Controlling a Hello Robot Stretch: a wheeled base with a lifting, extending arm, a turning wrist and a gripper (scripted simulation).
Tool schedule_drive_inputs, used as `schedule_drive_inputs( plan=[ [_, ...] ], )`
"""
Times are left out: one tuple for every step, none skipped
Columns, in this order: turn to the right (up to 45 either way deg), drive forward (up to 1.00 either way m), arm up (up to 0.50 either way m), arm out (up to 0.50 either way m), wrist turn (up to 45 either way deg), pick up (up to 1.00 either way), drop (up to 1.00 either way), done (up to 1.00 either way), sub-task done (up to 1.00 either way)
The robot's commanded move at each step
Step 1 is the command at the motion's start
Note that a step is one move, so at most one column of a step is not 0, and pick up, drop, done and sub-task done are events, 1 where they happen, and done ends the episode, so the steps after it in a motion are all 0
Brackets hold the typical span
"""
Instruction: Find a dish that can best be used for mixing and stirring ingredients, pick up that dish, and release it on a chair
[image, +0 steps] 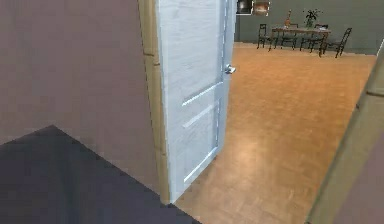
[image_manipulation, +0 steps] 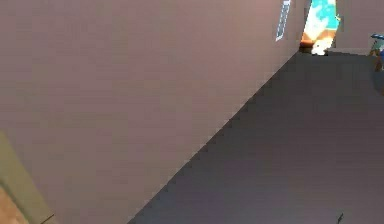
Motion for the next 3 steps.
schedule_drive_inputs(
  plan=[
    [-21.0, 0.00, 0.00, 0.00, 0.0, 0.00, 0.00, 0.00, 0.00],
    [0.0, 0.50, 0.00, 0.00, 0.0, 0.00, 0.00, 0.00, 0.00],
    [45.0, 0.00, 0.00, 0.00, 0.0, 0.00, 0.00, 0.00, 0.00]
  ],
)
